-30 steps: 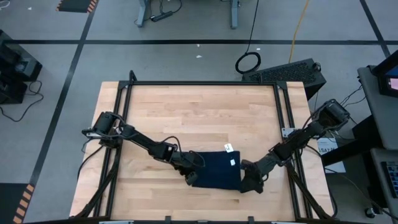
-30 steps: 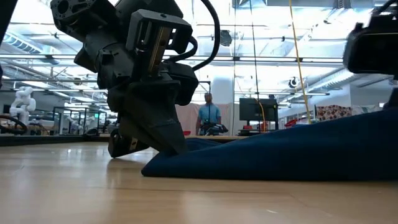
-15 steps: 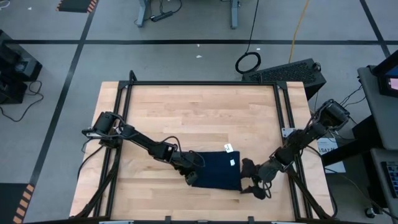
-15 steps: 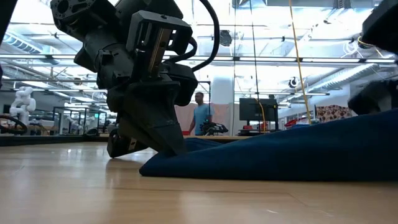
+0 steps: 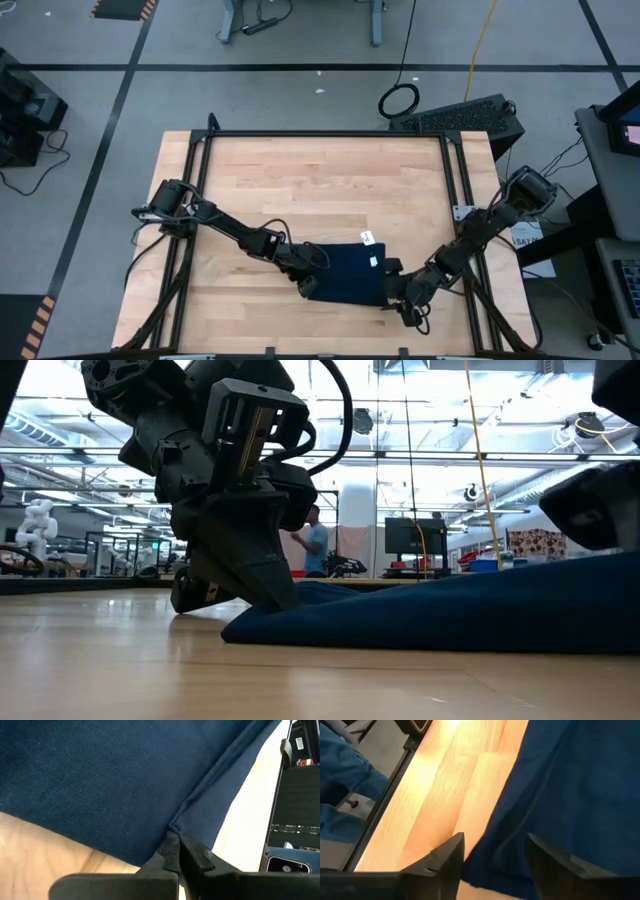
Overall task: Roll towel into tight, uniform cylinder
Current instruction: Roll the blue cloth napkin
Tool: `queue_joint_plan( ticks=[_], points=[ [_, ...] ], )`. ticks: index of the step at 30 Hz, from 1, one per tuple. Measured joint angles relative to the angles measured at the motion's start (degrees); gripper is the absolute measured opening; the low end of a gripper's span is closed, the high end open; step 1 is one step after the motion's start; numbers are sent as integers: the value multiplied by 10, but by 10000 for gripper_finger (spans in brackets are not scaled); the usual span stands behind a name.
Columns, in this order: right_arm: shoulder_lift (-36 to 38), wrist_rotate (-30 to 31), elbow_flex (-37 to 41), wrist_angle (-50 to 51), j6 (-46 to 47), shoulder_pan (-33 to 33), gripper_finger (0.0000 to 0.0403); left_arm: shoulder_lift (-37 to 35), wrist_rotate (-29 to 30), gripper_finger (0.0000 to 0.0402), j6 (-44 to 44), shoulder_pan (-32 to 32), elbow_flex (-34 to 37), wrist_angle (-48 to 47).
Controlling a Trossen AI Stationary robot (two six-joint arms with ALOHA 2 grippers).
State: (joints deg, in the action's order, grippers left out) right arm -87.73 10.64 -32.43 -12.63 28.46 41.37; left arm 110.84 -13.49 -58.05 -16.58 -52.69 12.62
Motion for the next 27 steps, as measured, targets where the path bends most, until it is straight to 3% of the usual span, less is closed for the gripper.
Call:
queue_joint_plan(
  ticks=[7, 14, 22, 27],
  points=[
    [-11, -4, 0, -10, 34, 7, 135, 0, 2, 1, 3, 0, 0, -3],
    [-11, -17, 0, -39, 95, 4, 14, -1, 2, 1, 3, 1, 1, 1],
    [-11, -88, 0, -39, 198, -33, 3, -16, 0, 1, 38, 1, 3, -5],
    [-10, -208, 0, -67, 216, -71, 2, -50, -48, 1, 66, -2, 3, 1]
  ],
)
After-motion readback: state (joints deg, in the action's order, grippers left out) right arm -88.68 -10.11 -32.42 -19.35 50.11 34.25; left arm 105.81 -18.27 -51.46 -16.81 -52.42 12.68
